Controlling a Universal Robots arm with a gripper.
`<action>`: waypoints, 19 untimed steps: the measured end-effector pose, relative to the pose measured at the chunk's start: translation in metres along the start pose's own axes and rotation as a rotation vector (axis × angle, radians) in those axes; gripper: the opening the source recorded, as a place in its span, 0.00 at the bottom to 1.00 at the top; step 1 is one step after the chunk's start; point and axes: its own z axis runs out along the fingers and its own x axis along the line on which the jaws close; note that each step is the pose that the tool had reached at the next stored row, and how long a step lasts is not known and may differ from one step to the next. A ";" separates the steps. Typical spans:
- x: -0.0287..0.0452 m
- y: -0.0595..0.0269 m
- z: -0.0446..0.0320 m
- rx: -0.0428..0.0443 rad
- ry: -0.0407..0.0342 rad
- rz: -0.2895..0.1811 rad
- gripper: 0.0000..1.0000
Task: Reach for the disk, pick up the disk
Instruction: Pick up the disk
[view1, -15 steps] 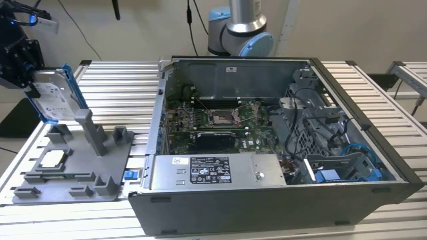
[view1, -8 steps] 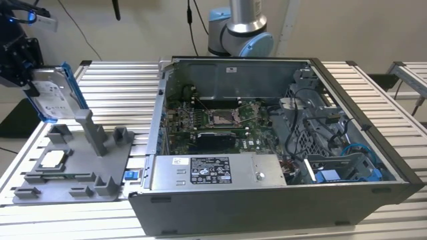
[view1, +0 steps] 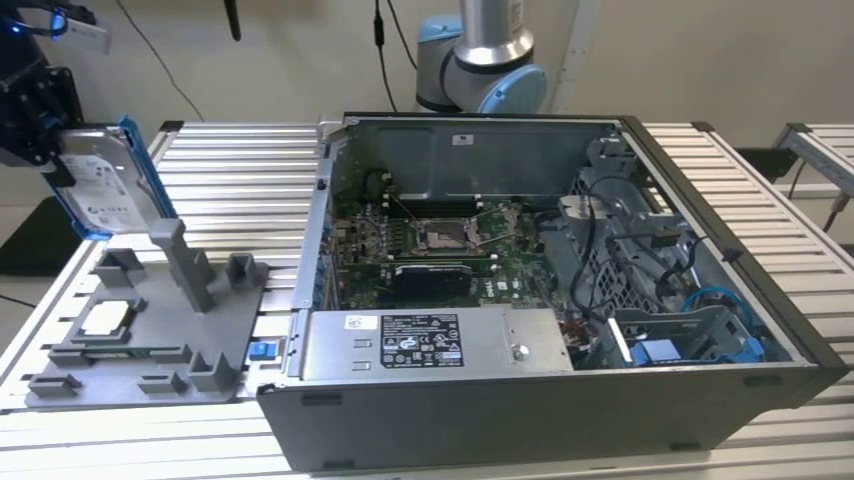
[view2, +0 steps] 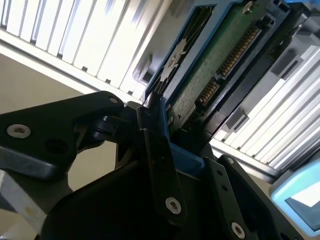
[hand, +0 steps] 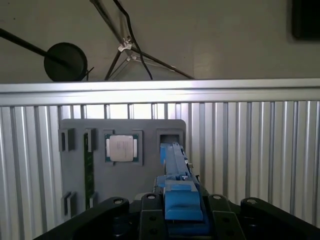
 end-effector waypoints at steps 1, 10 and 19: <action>0.0000 0.0000 -0.0011 0.0000 0.0000 0.000 0.00; -0.0002 -0.0001 -0.0117 0.0007 0.0000 0.000 0.00; -0.0004 -0.0001 -0.0208 0.0018 -0.0001 0.000 0.00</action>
